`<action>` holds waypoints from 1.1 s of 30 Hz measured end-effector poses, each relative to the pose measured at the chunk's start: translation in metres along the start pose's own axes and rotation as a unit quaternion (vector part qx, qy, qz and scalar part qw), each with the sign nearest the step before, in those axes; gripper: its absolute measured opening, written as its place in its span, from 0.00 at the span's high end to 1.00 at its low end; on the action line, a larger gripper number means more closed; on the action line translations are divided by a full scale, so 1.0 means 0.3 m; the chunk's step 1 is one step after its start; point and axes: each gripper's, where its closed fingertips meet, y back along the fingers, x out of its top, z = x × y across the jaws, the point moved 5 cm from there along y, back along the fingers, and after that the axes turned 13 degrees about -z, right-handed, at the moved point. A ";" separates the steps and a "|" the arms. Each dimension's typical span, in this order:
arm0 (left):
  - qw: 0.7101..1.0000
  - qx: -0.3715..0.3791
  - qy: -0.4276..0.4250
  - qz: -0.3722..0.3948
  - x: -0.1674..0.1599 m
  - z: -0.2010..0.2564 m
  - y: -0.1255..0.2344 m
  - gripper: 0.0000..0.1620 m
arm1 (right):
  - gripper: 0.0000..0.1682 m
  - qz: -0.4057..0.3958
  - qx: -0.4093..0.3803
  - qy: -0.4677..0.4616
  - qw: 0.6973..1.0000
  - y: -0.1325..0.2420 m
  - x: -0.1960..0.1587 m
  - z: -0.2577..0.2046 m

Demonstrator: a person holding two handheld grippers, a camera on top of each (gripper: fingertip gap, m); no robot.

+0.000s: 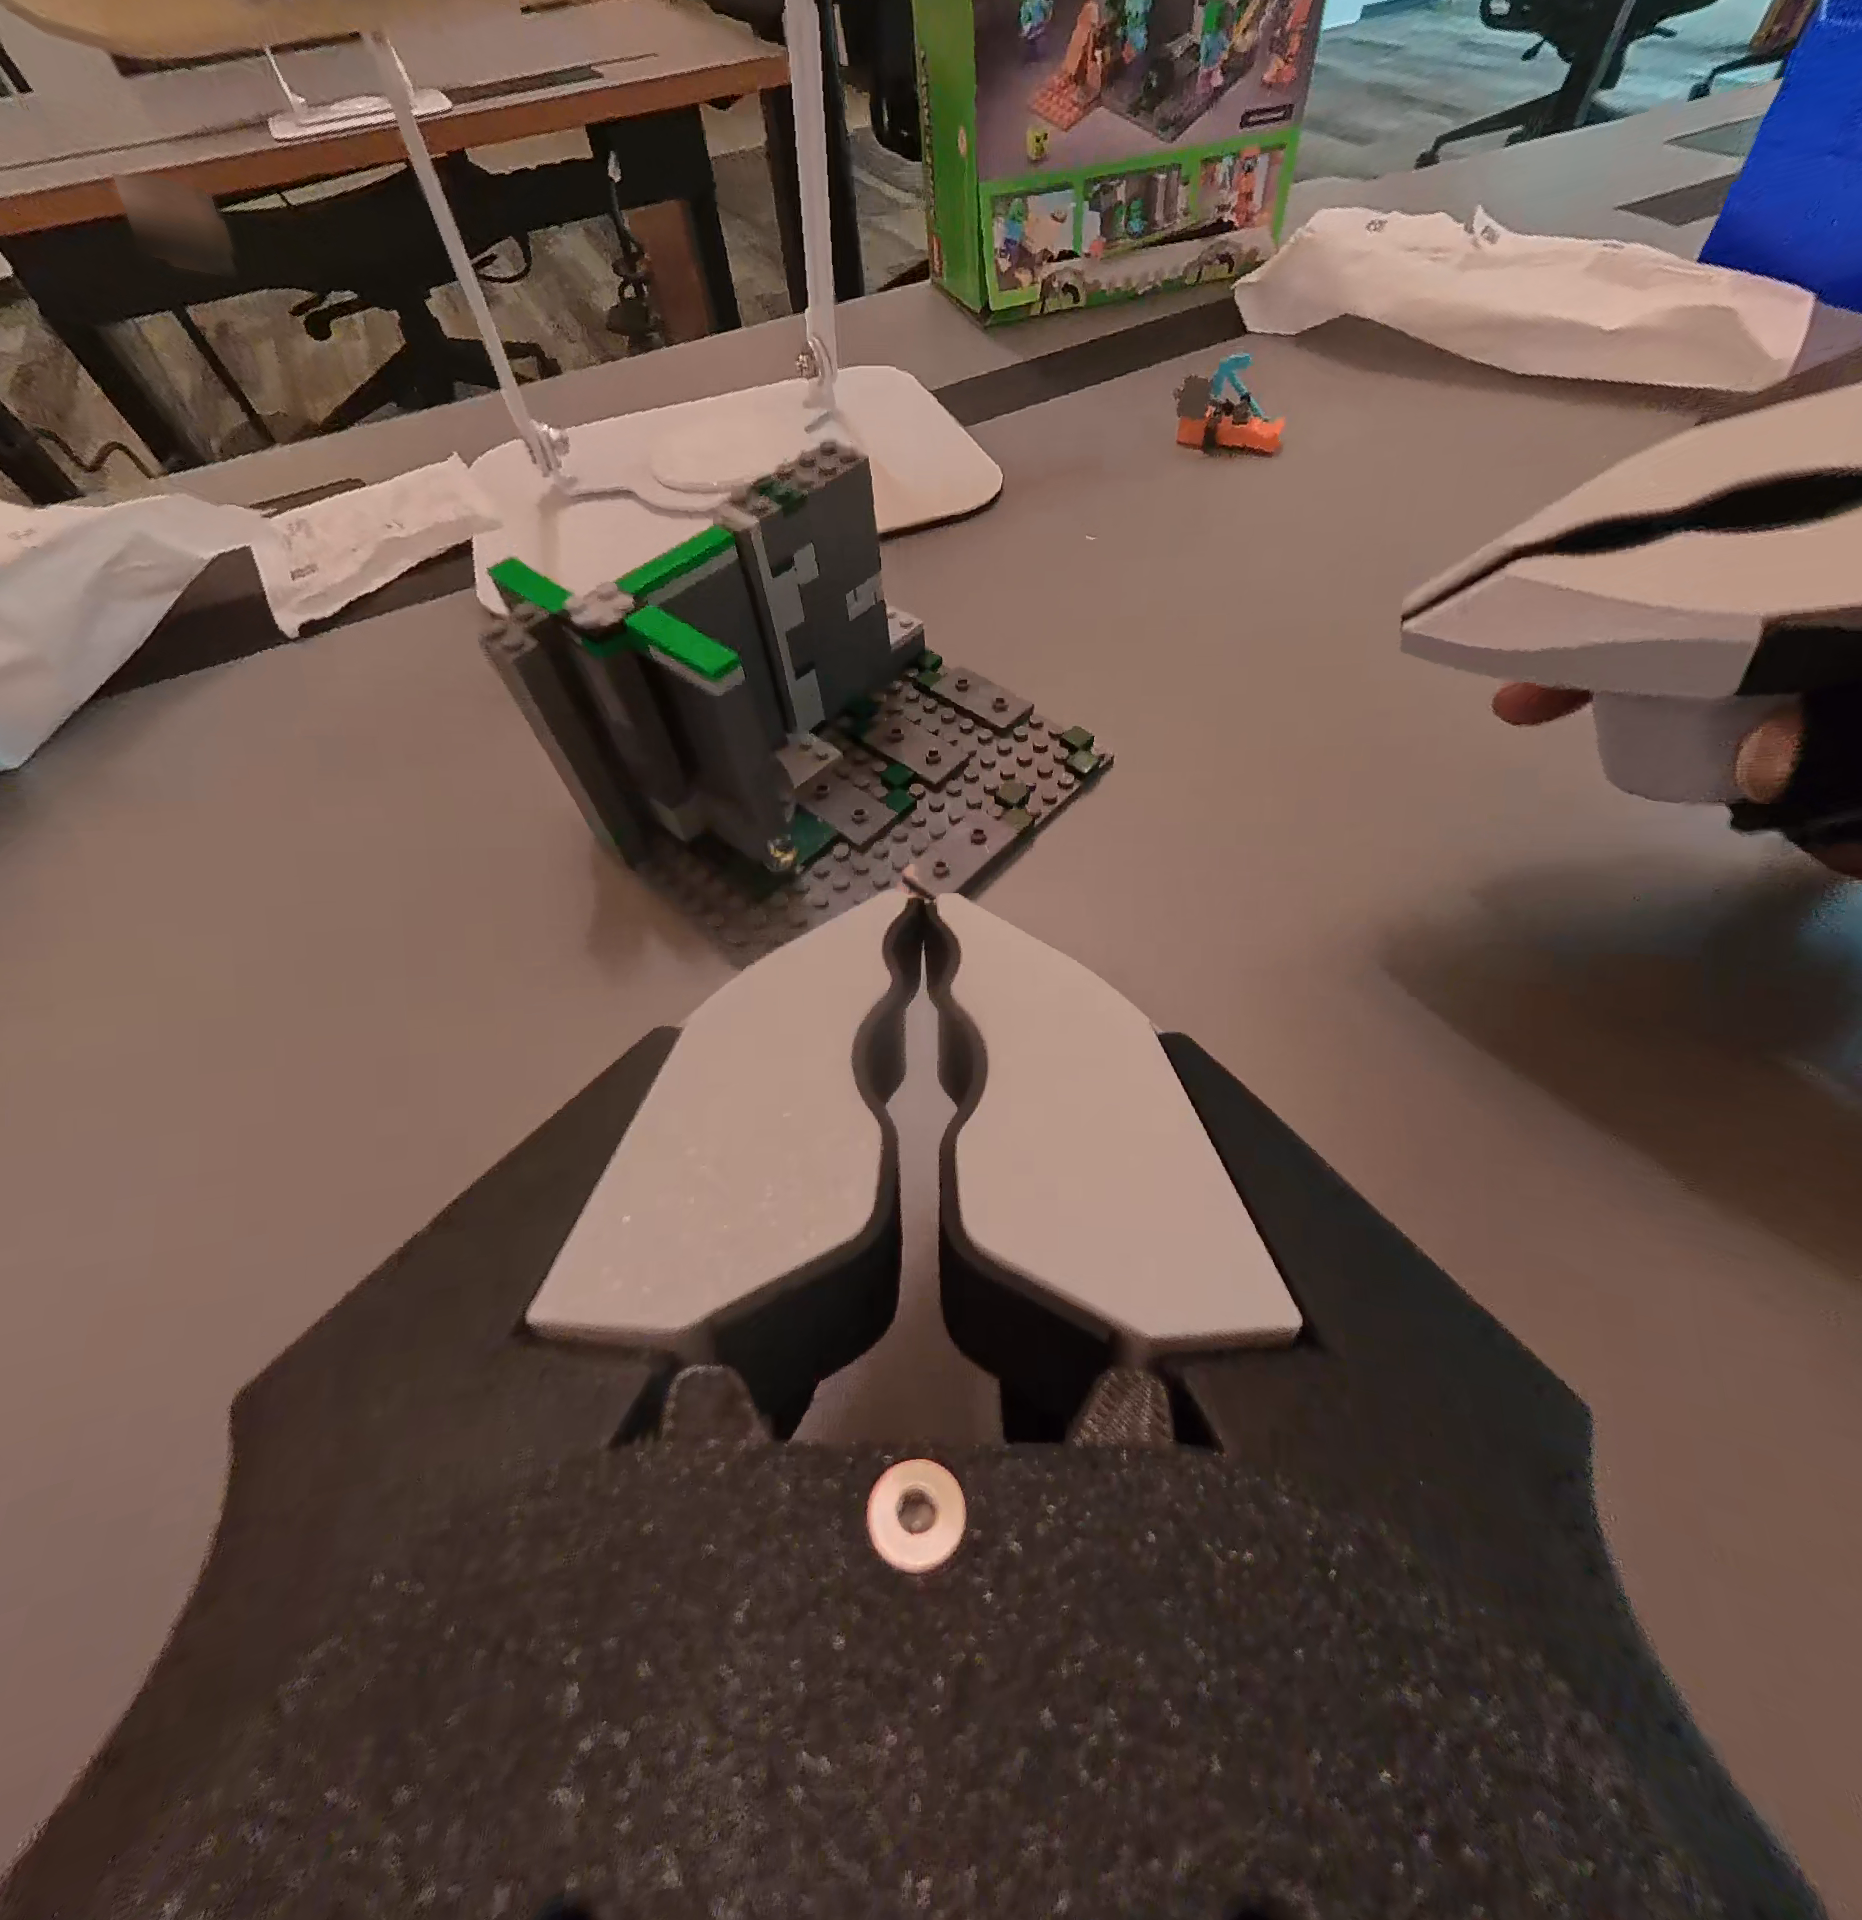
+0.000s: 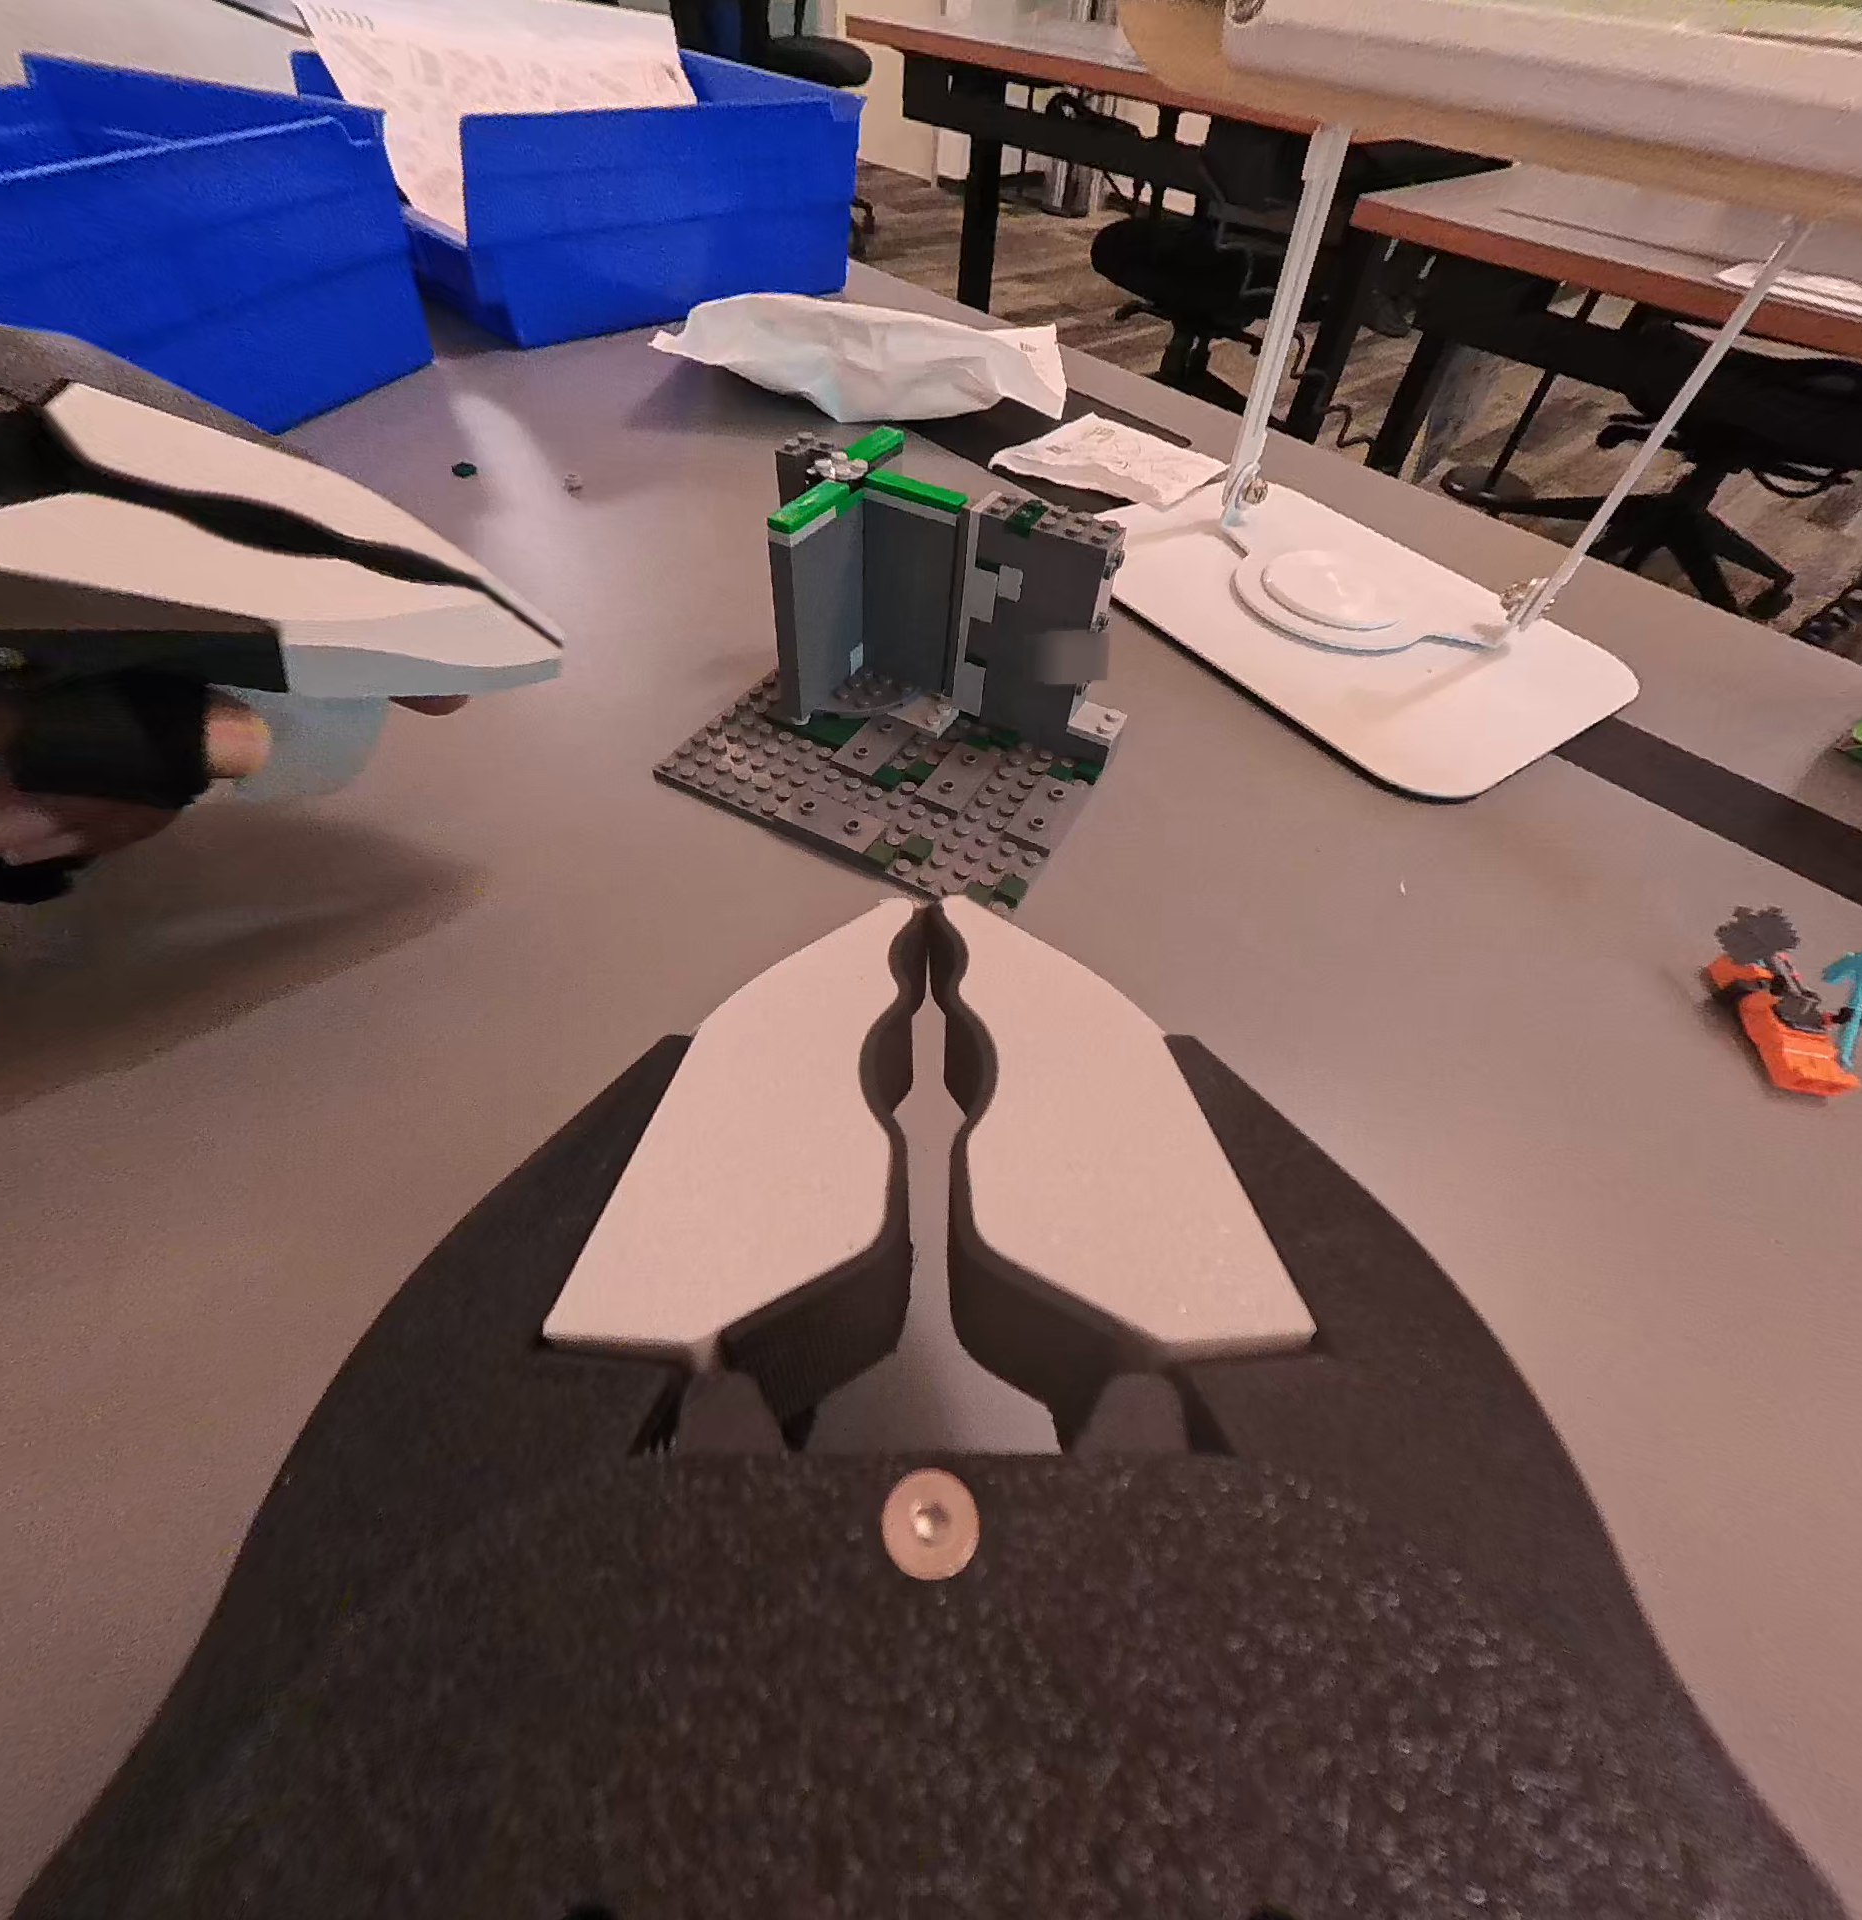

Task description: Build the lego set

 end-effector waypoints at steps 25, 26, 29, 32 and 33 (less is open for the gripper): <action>0.983 0.123 -0.078 -0.112 0.009 -1.040 0.643 0.76 | 1.00 0.015 0.022 0.016 1.000 -0.018 0.005 -0.035; 0.980 0.114 -0.076 -0.145 -0.029 -1.083 0.638 0.72 | 1.00 0.014 0.023 0.017 0.999 -0.021 0.003 -0.037; 0.967 0.092 -0.088 -0.220 -0.133 -1.185 0.599 0.71 | 1.00 0.011 0.025 0.020 0.999 -0.028 0.001 -0.041; 0.948 0.055 -0.115 -0.291 -0.238 -1.250 0.536 0.71 | 1.00 0.011 0.030 0.022 0.999 -0.032 0.000 -0.044; 0.941 0.041 -0.118 -0.313 -0.269 -1.268 0.516 0.72 | 1.00 0.010 0.031 0.023 0.999 -0.033 -0.002 -0.044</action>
